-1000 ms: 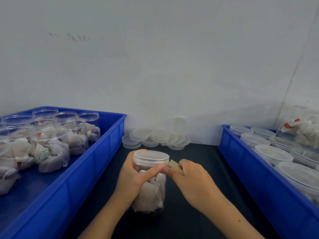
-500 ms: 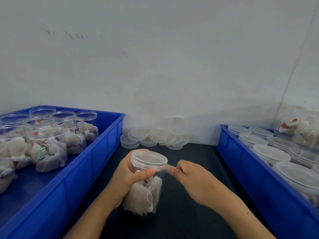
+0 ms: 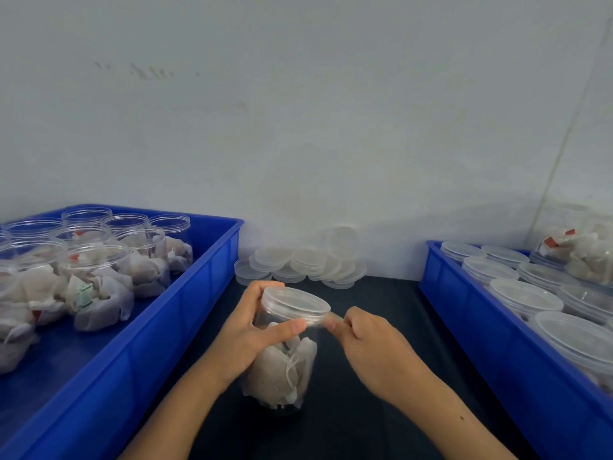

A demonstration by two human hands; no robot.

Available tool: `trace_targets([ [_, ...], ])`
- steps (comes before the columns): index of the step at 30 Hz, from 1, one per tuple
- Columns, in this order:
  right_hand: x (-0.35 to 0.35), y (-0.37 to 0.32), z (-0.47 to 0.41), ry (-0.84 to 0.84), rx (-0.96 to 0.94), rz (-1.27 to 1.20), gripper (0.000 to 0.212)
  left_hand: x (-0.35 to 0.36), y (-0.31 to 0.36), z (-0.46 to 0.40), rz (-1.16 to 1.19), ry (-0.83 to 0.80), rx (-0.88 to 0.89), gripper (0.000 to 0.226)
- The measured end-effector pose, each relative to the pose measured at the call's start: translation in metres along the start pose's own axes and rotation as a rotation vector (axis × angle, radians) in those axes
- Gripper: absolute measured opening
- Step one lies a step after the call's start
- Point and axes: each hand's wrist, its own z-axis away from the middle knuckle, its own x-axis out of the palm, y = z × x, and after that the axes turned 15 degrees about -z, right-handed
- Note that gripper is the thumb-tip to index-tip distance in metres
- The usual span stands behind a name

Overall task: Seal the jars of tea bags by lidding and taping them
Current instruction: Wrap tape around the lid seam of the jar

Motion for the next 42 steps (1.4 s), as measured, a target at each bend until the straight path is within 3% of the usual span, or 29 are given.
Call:
trace_targets([
  [3, 0.006, 0.002, -0.001, 0.014, 0.012, -0.014, 0.041, 0.007, 0.005, 0.001, -0.084, 0.013, -0.038, 0.099],
  [8, 0.013, 0.005, -0.003, 0.029, 0.037, -0.150, 0.045, 0.020, 0.009, 0.000, -0.255, 0.254, -0.126, 0.119],
  [16, 0.007, 0.007, -0.005, -0.005, -0.023, -0.194, 0.046, 0.027, 0.007, -0.002, -0.239, 0.323, -0.115, 0.097],
  [25, -0.004, 0.010, -0.008, -0.174, 0.086, -0.352, 0.033, 0.022, 0.017, 0.001, -0.548, 0.352, -0.085, 0.092],
  [28, 0.001, 0.009, -0.008, -0.101, 0.121, -0.369, 0.036, 0.021, 0.019, 0.002, -0.591, 0.342, -0.066, 0.089],
  [34, 0.007, 0.009, -0.003, 0.114, 0.019, 0.045, 0.031, 0.027, 0.022, 0.001, -0.728, 0.377, -0.055, 0.092],
  [42, 0.016, 0.008, -0.005, 0.100, 0.054, -0.149, 0.042, 0.024, 0.019, -0.002, -0.776, 0.426, -0.127, 0.098],
])
